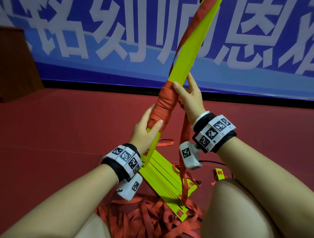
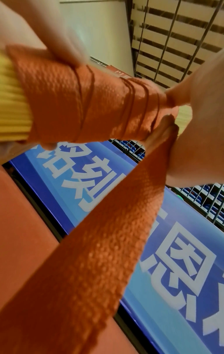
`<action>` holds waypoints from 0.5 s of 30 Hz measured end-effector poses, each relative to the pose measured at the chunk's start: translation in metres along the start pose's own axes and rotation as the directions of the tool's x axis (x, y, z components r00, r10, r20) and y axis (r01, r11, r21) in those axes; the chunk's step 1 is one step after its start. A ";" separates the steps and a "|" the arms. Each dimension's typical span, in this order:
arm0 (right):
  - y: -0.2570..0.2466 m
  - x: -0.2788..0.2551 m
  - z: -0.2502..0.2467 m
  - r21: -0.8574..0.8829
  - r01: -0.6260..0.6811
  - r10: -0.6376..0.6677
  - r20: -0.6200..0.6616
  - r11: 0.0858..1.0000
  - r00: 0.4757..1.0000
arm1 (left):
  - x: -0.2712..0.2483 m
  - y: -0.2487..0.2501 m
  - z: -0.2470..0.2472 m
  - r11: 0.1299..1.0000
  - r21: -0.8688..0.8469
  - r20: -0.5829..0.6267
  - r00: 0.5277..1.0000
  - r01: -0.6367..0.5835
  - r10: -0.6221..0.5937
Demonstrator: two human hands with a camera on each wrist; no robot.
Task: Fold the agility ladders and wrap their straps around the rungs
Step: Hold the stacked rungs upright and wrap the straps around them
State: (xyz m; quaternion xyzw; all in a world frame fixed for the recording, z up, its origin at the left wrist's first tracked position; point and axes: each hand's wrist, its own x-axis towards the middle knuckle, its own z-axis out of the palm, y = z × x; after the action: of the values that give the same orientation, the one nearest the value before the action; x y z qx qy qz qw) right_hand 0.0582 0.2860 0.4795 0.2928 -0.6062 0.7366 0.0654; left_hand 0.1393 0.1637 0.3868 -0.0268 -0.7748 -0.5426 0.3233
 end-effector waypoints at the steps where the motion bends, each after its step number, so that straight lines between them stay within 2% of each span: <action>1: 0.001 0.000 0.001 0.003 0.004 -0.004 0.009 1.000 1.000 | 0.001 0.000 -0.002 0.999 -0.033 -0.008 1.000 0.007 -0.008; 9: -0.001 -0.001 0.007 -0.009 0.027 -0.026 0.089 1.000 0.996 | 0.000 0.001 -0.010 0.990 -0.124 0.042 0.997 0.071 -0.066; 12: -0.001 0.004 0.007 -0.035 -0.025 0.030 0.138 0.999 0.990 | 0.000 0.001 -0.011 0.979 -0.189 0.024 0.997 0.080 -0.076; 15: 0.002 0.011 0.000 -0.027 -0.109 0.112 0.201 0.994 0.973 | 0.000 0.002 -0.011 0.986 -0.160 0.006 0.999 0.053 -0.053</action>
State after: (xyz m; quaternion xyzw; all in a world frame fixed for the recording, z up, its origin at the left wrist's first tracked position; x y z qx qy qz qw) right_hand 0.0479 0.2829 0.4838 0.3315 -0.6308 0.7006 -0.0355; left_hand 0.1449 0.1547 0.3905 -0.0326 -0.7293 -0.6115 0.3050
